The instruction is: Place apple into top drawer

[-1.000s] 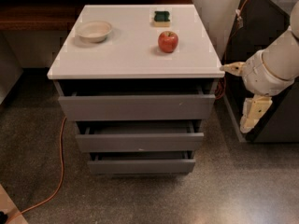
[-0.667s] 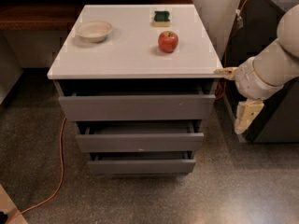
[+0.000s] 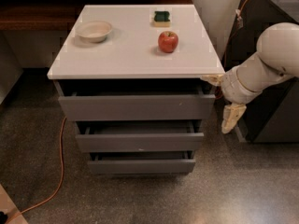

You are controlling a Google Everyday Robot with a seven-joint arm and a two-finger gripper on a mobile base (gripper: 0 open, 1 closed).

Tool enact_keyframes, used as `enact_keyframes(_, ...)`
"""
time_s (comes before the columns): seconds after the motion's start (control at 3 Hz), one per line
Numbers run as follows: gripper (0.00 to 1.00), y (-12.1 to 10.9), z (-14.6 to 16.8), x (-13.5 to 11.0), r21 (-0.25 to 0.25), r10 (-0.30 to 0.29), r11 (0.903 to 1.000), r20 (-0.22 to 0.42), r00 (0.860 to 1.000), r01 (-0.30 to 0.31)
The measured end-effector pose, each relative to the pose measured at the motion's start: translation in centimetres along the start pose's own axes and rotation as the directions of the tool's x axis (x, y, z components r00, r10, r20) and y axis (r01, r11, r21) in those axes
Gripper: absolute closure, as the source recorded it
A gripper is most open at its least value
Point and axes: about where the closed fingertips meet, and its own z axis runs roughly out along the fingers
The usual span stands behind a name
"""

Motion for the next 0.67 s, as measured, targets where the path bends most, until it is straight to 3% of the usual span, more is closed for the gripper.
enact_keyframes(0.67, 0.00, -1.6, 6.5, -0.5, -0.020, -0.046, 0.9987, 0.080, 0.996, 0.048)
